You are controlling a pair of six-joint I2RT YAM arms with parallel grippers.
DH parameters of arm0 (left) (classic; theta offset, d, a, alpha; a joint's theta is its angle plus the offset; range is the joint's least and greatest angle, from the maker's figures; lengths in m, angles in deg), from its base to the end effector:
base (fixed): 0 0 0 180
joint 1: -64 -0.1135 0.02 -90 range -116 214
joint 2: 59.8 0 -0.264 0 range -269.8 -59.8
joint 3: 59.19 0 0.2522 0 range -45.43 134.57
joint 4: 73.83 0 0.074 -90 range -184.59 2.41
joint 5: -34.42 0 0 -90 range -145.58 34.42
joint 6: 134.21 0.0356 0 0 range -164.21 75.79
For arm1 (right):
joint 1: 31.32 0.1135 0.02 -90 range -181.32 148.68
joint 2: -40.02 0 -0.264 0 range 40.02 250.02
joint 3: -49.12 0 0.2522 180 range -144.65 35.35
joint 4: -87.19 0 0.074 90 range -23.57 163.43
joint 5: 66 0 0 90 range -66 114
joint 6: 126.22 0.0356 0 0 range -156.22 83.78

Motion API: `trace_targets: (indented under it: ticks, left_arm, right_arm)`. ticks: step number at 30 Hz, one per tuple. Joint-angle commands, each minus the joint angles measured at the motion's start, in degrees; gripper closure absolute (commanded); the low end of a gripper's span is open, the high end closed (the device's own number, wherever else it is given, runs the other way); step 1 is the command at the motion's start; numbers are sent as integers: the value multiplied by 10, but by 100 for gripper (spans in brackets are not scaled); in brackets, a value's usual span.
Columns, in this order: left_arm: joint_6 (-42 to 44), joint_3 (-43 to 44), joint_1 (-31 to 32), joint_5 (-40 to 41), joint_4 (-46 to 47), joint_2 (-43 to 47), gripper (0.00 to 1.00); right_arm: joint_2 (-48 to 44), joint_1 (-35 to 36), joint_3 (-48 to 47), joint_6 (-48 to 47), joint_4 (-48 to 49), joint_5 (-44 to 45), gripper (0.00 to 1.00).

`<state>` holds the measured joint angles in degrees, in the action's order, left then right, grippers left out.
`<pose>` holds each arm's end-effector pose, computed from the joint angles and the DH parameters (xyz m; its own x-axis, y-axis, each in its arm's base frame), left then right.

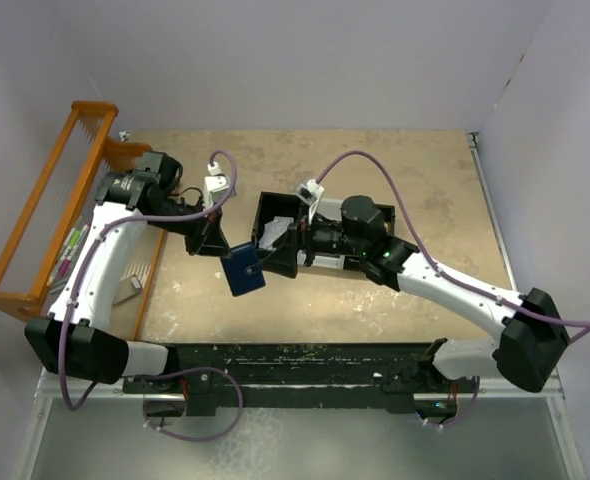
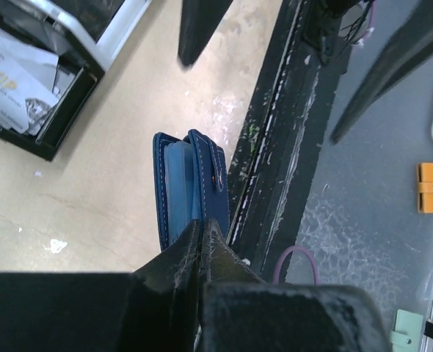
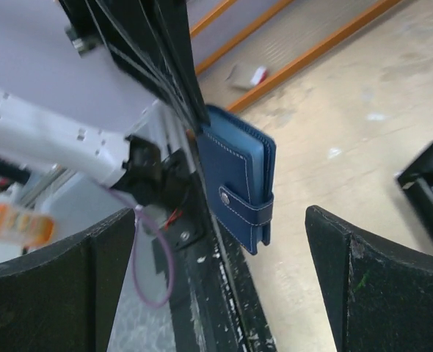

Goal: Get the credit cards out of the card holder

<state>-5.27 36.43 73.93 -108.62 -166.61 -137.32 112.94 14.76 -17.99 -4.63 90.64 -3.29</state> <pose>0.2196 -0.0673 0.3576 -0.5431 0.4787 -0.6899 0.8395 0.3278 -0.4334 0.1956 0.2266 0.3360 -0.5261 0.1248 -0.8412 -0.8010 0.2596 0.5395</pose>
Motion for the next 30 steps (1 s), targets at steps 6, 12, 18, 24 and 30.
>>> trace_targets:
  ticks: [6,12,18,24,30]
  left_arm:
    - [13,74,6,-108,-75,51,100]
    - [8,88,6,-135,-96,72,100]
    - [1,92,7,-139,-96,88,100]
    - [-16,103,7,-132,-87,97,100]
    - [-124,81,7,-72,12,141,23]
  right_arm:
    - [59,0,-59,38,121,-193,1]
    - [90,9,-66,100,202,-224,9]
    - [109,38,-91,106,196,-222,28]
    - [92,45,-74,127,219,-206,81]
    - [71,45,-80,127,199,-198,100]
